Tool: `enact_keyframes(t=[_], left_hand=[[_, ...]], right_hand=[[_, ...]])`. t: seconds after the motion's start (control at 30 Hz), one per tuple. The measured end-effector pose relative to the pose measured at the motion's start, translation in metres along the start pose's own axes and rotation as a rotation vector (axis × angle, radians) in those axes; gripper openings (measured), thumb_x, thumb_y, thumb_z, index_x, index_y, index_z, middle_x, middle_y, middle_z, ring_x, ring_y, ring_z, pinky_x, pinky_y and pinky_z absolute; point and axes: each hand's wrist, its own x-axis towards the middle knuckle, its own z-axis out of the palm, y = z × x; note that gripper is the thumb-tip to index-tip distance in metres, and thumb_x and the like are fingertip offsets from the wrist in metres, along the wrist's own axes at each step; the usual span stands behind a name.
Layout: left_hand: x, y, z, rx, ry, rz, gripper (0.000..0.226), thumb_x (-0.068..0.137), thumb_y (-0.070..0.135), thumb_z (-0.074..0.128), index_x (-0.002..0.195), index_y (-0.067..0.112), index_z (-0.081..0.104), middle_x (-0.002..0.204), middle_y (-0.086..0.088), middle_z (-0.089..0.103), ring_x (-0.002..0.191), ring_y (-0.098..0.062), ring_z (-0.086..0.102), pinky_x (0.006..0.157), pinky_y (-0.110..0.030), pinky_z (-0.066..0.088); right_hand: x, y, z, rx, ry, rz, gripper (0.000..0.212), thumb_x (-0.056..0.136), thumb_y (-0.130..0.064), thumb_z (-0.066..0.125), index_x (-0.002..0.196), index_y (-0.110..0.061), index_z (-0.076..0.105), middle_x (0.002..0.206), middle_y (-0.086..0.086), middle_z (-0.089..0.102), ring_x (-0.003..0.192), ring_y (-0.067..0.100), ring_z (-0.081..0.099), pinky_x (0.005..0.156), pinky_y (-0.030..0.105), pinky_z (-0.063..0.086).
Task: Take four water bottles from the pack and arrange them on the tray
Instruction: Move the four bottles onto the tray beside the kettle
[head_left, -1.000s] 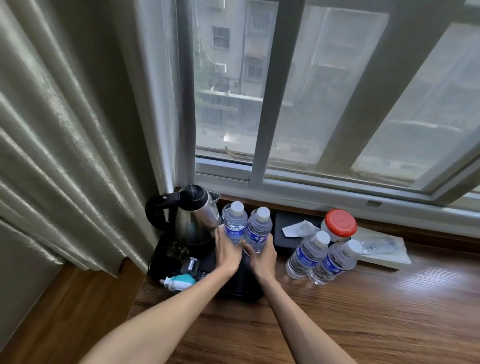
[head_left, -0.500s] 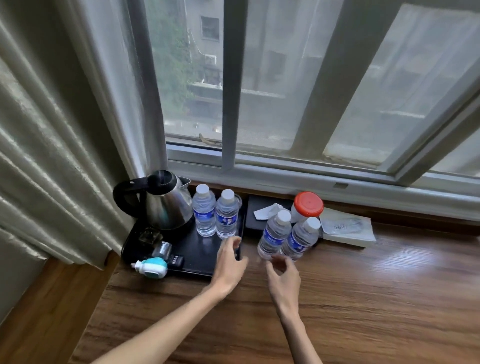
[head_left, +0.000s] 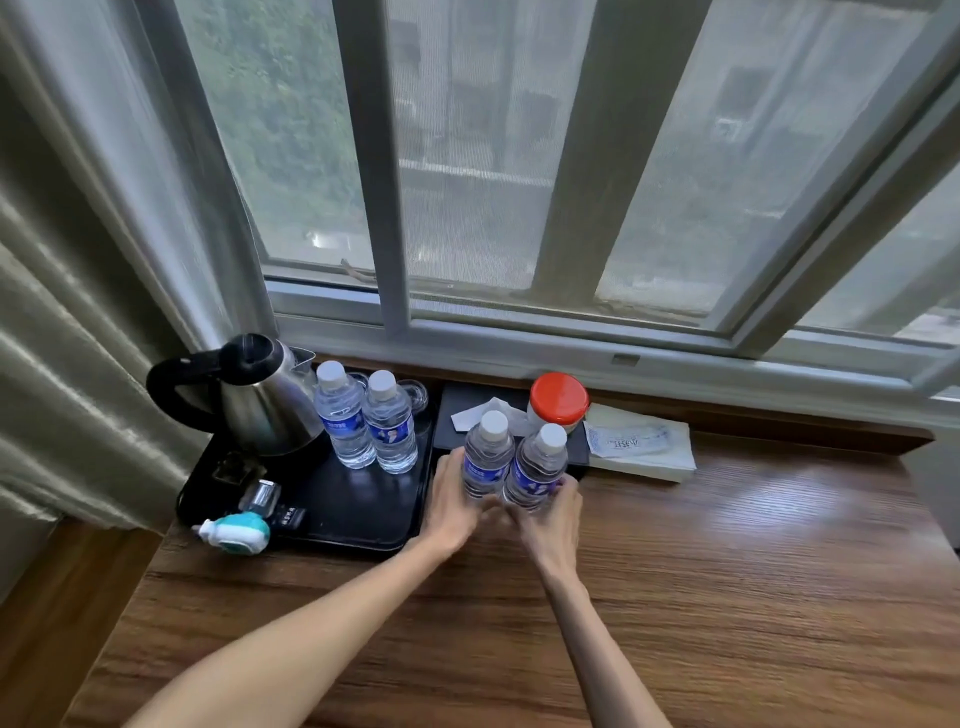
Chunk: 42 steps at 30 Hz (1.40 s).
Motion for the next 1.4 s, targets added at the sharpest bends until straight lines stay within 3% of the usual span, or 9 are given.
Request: enact_keyframes(t=[0.17,0.3,0.43,0.53,0.73,0.87,1.0,1.13,1.4], left_hand=[[-0.007,-0.001,0.010,-0.088,0.063,-0.024,0.053,0.065,0.029,0.088,0.107,0.035,0.057,0.106,0.013,0.065,0.098,-0.004,0.065,0.082,-0.038,0.059],[-0.017,-0.009,0.010,-0.149,0.081,-0.059,0.046,0.064,0.030,0.087,0.102,0.035,0.060,0.101,0.012,0.070,0.095,-0.007,0.069,0.078,-0.042,0.061],[-0.043,-0.001,-0.018,-0.258,0.142,-0.052,0.055,0.057,0.037,0.093,0.105,0.029,0.068,0.097,0.015,0.076,0.093,0.003,0.070,0.081,-0.029,0.059],[-0.062,-0.005,-0.045,-0.402,0.166,-0.083,0.069,0.052,0.042,0.096,0.114,0.024,0.071,0.102,0.014,0.077,0.101,-0.001,0.071,0.088,-0.028,0.058],[-0.079,-0.038,-0.099,-0.454,0.257,-0.165,0.063,0.053,0.019,0.097,0.111,0.015,0.073,0.100,0.008,0.079,0.098,-0.004,0.073,0.093,-0.032,0.058],[-0.072,-0.070,-0.129,-0.377,0.293,-0.203,0.056,0.052,0.024,0.096,0.103,0.020,0.072,0.096,0.007,0.079,0.096,-0.006,0.073,0.087,-0.040,0.061],[-0.055,-0.096,-0.145,-0.269,0.310,-0.220,0.057,0.049,0.039,0.094,0.097,0.023,0.070,0.088,0.010,0.078,0.087,-0.002,0.073,0.077,-0.041,0.062],[-0.034,-0.104,-0.151,-0.213,0.300,-0.210,0.054,0.051,0.025,0.097,0.096,0.022,0.068,0.087,0.009,0.078,0.084,-0.005,0.073,0.076,-0.041,0.061],[-0.012,-0.100,-0.153,-0.108,0.238,-0.182,0.049,0.056,0.028,0.093,0.094,0.024,0.063,0.089,0.006,0.077,0.082,-0.011,0.071,0.072,-0.034,0.059]], right_hand=[[0.001,0.012,0.003,0.122,0.011,-0.082,0.042,0.076,-0.010,0.084,0.105,-0.024,0.056,0.104,-0.001,0.070,0.094,0.016,0.066,0.079,0.031,0.048],[-0.011,0.014,0.004,0.227,0.020,-0.095,0.036,0.078,-0.015,0.084,0.104,-0.024,0.060,0.099,-0.004,0.073,0.090,0.018,0.068,0.077,0.035,0.054],[-0.043,0.000,0.007,0.291,0.037,-0.126,0.048,0.078,-0.008,0.084,0.120,-0.016,0.063,0.109,-0.003,0.072,0.101,0.010,0.067,0.082,0.006,0.049],[-0.066,-0.014,0.017,0.353,0.037,-0.151,0.052,0.075,0.002,0.084,0.123,-0.004,0.063,0.110,0.007,0.071,0.103,0.013,0.066,0.082,0.001,0.047],[-0.098,-0.037,0.069,0.320,-0.004,-0.166,0.057,0.074,-0.003,0.086,0.126,-0.008,0.063,0.120,0.002,0.068,0.112,0.004,0.063,0.090,0.012,0.052],[-0.107,-0.056,0.107,0.239,-0.030,-0.177,0.055,0.074,-0.010,0.086,0.124,-0.014,0.063,0.118,-0.002,0.070,0.111,0.014,0.065,0.098,0.036,0.052],[-0.104,-0.074,0.134,0.213,-0.043,-0.159,0.052,0.075,-0.026,0.084,0.121,-0.020,0.062,0.116,-0.006,0.070,0.110,0.015,0.064,0.096,0.037,0.052],[-0.093,-0.079,0.155,0.226,-0.048,-0.125,0.051,0.069,-0.045,0.076,0.113,-0.025,0.060,0.107,-0.006,0.072,0.102,0.017,0.068,0.091,0.045,0.054],[-0.078,-0.078,0.171,0.255,0.026,-0.104,0.045,0.070,-0.045,0.078,0.107,-0.027,0.060,0.101,-0.004,0.074,0.095,0.017,0.070,0.084,0.048,0.056]])
